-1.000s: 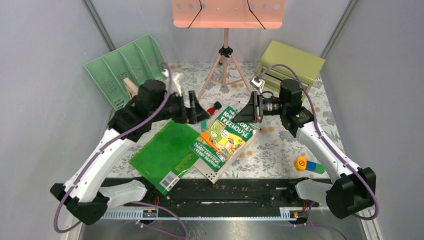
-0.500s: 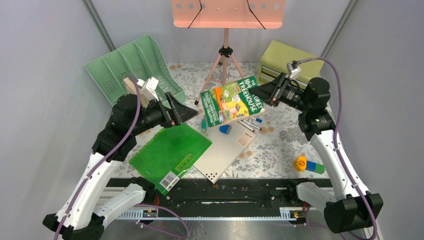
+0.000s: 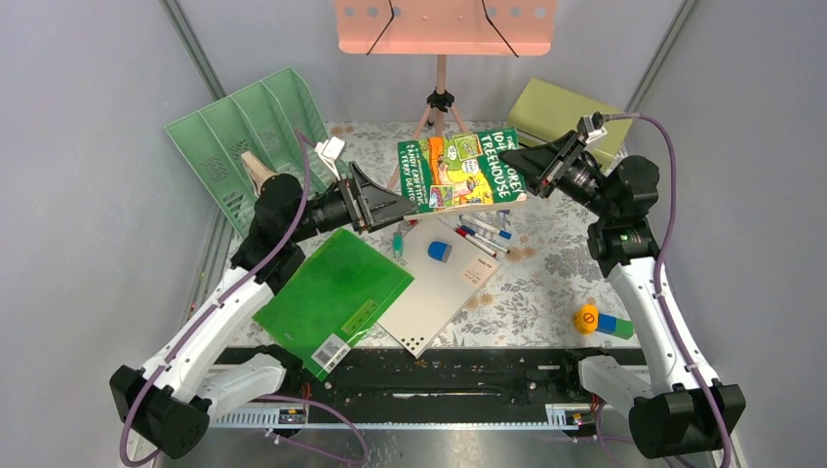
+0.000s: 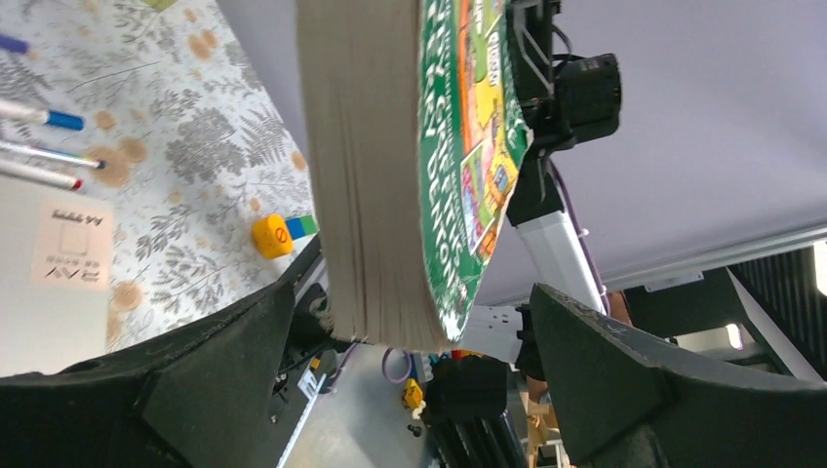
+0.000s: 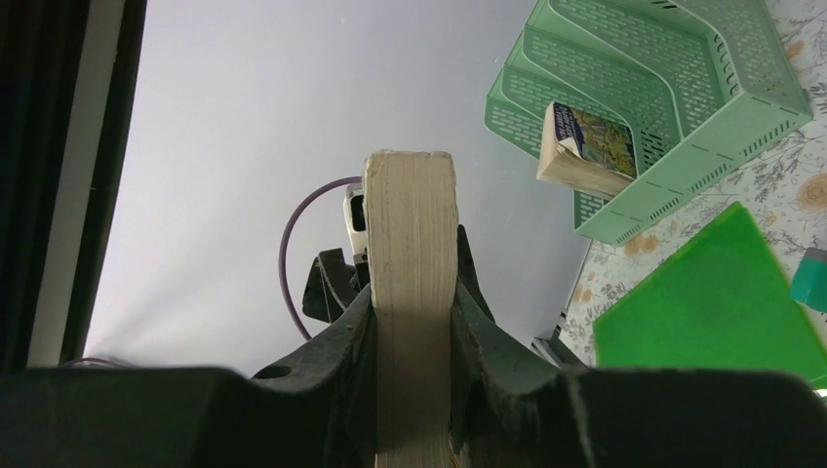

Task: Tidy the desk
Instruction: Place the book in the storage box.

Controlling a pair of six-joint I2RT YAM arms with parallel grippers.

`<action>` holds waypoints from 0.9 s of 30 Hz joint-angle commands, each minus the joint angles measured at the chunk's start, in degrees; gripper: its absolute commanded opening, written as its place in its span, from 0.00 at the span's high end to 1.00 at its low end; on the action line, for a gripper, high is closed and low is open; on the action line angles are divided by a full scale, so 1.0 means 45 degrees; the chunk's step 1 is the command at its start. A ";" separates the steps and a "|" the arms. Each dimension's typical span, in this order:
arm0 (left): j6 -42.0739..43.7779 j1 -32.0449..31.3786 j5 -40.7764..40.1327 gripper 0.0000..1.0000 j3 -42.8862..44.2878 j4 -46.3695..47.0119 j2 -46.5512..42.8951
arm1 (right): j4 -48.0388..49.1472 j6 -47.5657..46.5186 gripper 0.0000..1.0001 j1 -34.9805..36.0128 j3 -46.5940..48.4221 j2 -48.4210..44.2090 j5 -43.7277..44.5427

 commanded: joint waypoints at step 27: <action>-0.0750 -0.0723 -0.0412 1.00 0.0780 0.2801 0.1194 | 0.0785 0.0147 0.49 0.0006 -0.1238 -0.0506 0.0204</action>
